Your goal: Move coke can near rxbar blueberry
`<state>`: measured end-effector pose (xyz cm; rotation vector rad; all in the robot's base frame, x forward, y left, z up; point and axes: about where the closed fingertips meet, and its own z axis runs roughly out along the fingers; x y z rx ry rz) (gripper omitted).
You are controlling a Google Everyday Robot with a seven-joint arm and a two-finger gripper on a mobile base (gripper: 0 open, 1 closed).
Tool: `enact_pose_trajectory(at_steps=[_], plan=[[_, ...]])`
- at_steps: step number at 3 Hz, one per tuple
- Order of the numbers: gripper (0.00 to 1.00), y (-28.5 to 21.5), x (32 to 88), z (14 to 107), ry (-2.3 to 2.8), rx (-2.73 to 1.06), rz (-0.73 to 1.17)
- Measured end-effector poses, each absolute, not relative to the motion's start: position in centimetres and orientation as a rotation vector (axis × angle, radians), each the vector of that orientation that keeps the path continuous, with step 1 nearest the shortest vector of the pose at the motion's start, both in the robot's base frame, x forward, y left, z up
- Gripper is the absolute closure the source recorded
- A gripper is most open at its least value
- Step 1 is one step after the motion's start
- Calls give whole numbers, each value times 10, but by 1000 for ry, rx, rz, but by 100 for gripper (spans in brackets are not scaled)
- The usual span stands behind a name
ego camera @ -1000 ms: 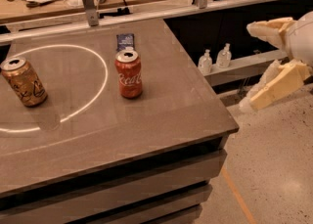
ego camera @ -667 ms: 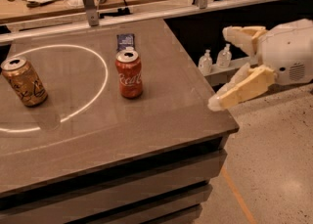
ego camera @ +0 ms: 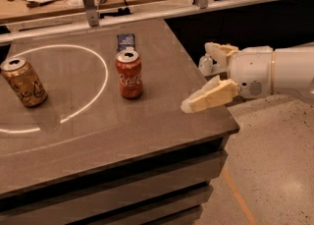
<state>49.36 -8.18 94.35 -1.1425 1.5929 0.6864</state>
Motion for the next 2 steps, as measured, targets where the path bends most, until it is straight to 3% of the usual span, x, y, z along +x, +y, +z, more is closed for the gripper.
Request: enact_pose_trajectory(at_steps=[2], plan=[[0,-83,507,919,1590,-1086,667]])
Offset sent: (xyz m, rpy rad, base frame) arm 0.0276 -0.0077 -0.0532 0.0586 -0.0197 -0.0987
